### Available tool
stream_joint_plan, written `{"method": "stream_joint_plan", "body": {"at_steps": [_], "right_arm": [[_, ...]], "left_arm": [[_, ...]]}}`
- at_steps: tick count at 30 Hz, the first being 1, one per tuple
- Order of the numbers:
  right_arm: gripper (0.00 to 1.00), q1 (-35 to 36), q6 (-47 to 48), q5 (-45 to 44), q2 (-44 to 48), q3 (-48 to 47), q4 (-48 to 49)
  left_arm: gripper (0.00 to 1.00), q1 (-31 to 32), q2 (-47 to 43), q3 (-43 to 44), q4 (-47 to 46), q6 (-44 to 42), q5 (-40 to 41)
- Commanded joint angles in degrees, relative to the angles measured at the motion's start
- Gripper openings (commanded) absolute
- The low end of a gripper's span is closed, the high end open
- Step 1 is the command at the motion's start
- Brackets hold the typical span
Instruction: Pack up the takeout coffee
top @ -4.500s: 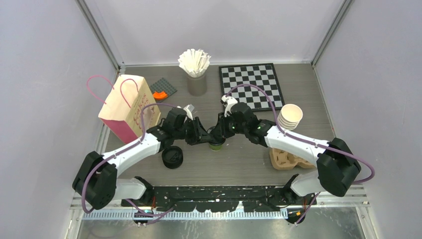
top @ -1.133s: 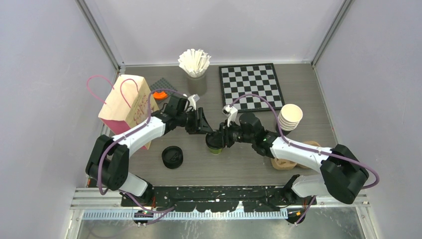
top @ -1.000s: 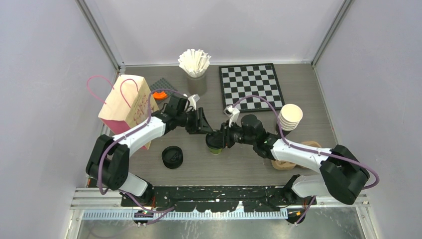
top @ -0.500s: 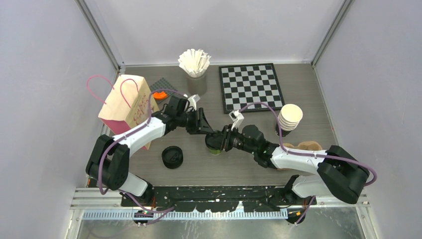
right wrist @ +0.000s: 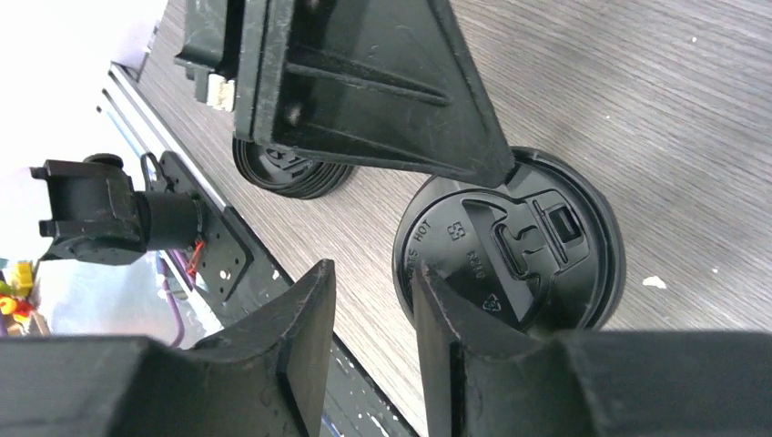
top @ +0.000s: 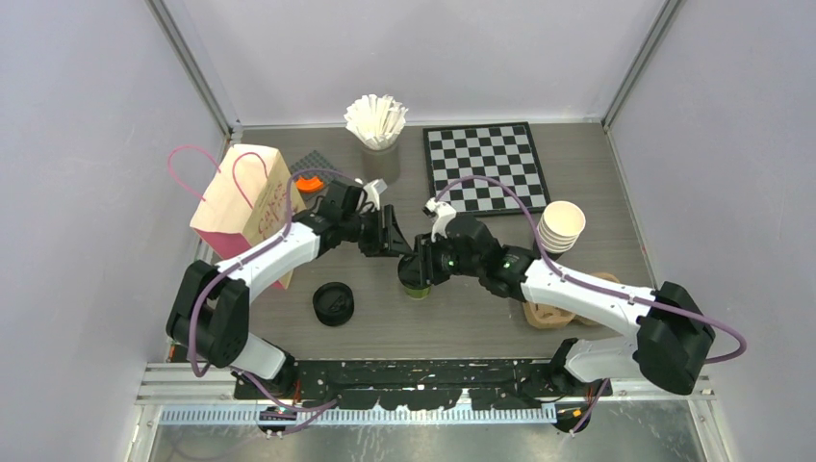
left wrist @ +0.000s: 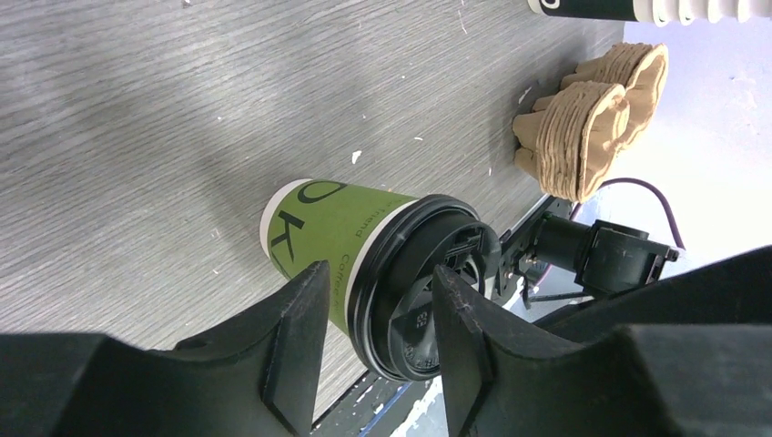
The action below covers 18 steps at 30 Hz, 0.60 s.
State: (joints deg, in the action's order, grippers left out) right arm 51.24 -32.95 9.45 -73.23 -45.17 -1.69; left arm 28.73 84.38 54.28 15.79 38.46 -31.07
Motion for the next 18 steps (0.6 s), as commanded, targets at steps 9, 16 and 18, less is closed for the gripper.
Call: {"method": "stream_joint_plan", "body": {"at_steps": [9,16,18], "right_arm": [[0.54,-2.55,10.54,2.02,2.19,-11.7,-18.09],[0.75,-7.88,17.72,3.3,2.59,-13.43,-21.8],[0.78,-9.33,19.64,6.28,0.85,-14.63,-22.92]], "left_arm": [[0.66,-0.84,-3.02,12.36,11.97,-4.48,4.37],[0.64,-0.8,-11.46,4.56,14.01,0.66,7.58],[0.63,-0.68,-16.13,-0.29,11.11,4.42,5.99]]}}
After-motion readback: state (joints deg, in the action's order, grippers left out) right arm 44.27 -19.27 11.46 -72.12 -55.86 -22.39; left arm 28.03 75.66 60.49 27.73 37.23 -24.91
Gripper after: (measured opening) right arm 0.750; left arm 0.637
